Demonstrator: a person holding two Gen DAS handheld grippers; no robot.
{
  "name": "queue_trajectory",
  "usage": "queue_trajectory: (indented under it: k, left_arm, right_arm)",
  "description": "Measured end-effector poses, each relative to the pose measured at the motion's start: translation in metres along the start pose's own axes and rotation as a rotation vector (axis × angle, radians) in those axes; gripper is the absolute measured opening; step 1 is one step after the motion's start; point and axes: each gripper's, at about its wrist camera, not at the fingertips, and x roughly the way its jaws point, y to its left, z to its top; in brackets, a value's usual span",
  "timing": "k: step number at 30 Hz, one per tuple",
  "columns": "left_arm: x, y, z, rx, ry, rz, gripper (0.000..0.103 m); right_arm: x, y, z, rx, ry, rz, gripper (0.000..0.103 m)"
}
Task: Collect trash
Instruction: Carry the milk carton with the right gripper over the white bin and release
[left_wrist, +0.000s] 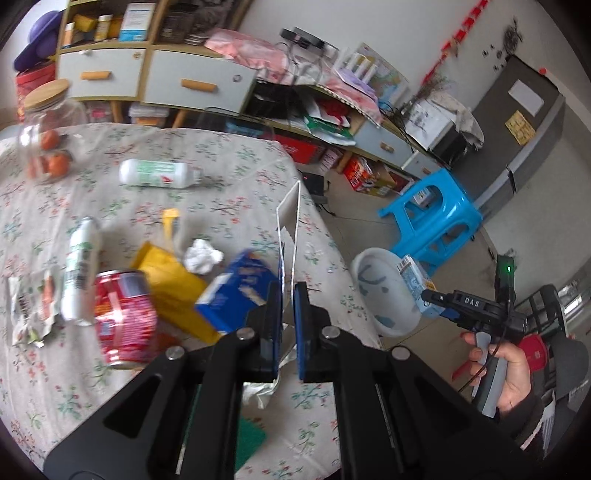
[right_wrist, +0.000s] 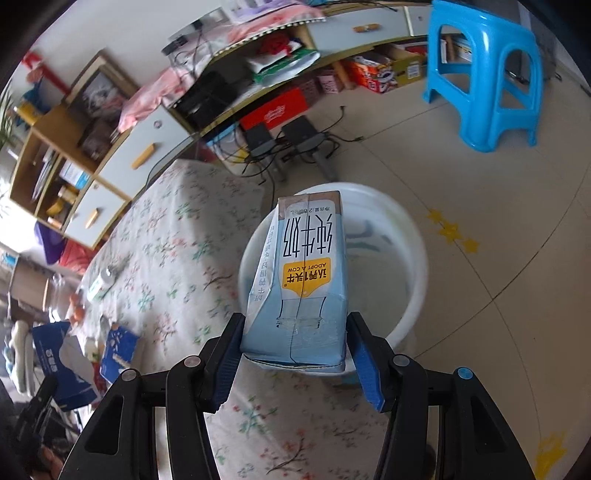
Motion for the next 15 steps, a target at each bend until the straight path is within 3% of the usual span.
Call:
queue_trajectory:
  k: [8,15]
  left_arm:
    - [0.032,-0.051,0.004,0.093,0.06,-0.055,0.008]
    - [0.078,-0.106,0.002,0.142,0.151,-0.123,0.008]
  right_arm:
    - [-0.019,-0.029,0.001,0.023,-0.037,-0.031,0.074]
    - [-0.041,-0.055,-0.004,0.019,-0.086,-0.084,0.08]
